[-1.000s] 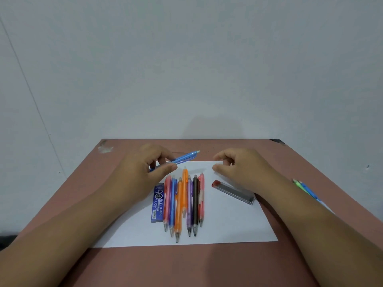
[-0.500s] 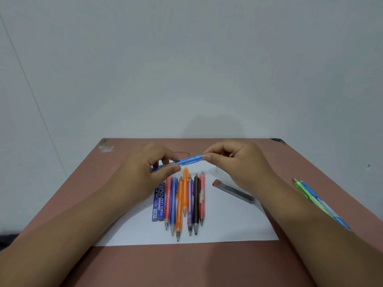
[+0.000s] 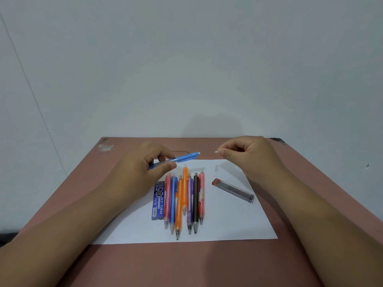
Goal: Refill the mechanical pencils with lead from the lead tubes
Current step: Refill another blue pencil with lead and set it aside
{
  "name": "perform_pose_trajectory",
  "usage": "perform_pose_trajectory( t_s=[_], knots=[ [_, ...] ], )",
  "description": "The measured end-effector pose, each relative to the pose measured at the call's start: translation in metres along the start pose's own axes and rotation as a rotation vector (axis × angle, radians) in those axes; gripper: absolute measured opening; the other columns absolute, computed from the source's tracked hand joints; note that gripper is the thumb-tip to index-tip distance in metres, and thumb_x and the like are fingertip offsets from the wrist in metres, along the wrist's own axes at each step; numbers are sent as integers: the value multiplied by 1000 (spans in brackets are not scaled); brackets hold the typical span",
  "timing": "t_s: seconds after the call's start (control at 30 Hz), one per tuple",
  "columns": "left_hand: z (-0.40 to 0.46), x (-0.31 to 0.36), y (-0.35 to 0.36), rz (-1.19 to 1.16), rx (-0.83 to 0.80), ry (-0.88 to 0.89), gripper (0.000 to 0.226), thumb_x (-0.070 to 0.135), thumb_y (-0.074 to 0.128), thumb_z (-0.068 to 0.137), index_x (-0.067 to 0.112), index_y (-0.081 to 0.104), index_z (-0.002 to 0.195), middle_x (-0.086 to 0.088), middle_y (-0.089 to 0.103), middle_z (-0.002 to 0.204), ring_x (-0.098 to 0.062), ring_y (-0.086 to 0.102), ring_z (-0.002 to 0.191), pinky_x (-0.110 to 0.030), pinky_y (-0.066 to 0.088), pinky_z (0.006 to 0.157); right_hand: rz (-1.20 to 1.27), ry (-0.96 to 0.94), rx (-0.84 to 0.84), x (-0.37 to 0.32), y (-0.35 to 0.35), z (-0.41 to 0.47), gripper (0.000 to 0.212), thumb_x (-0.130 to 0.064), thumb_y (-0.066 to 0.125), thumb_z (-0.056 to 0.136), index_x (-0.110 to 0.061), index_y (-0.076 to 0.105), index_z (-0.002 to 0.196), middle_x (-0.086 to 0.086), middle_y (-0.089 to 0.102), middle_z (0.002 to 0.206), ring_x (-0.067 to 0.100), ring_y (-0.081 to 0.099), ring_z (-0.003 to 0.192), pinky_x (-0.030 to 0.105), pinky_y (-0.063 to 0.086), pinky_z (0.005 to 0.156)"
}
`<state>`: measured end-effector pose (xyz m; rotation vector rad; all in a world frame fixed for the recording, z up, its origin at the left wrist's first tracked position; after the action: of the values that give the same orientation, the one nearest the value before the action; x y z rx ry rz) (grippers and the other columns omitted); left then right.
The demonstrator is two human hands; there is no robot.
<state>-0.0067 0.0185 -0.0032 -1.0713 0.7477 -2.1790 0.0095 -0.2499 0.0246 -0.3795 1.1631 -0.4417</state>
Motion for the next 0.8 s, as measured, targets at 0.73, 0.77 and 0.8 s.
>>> perform_pose_trajectory(
  t_s=[0.73,0.77,0.8],
  knots=[
    [0,3,0,-16,-3,18,37,69,47,74,44,59,99,27,56,89,8,53,92,-16,38,63,-59,-154,-4,-4,8,-3,15,-20,79,86,-34,79,94,-14,60,72,3,49,64,11,43,64],
    [0,3,1,-17,-3,17,39,71,46,73,44,59,99,27,55,90,8,53,92,-16,38,64,-57,-195,-18,-7,11,-5,16,-22,79,87,-34,78,97,-13,61,75,4,50,66,12,45,65],
    [0,4,1,-19,-8,9,41,72,45,72,44,59,99,27,55,91,8,53,93,-15,39,64,-69,-217,-39,-9,15,-7,16,-24,79,87,-34,77,99,-12,63,78,4,52,68,14,47,65]
  ],
)
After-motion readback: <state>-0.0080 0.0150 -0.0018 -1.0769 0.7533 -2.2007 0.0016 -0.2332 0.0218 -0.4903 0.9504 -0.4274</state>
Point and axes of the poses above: each hand's wrist, its own z-axis towards the middle knuckle, its own y-axis out of the palm, x = y × z, the point moved 1 cm from there along z, towards the middle knuckle
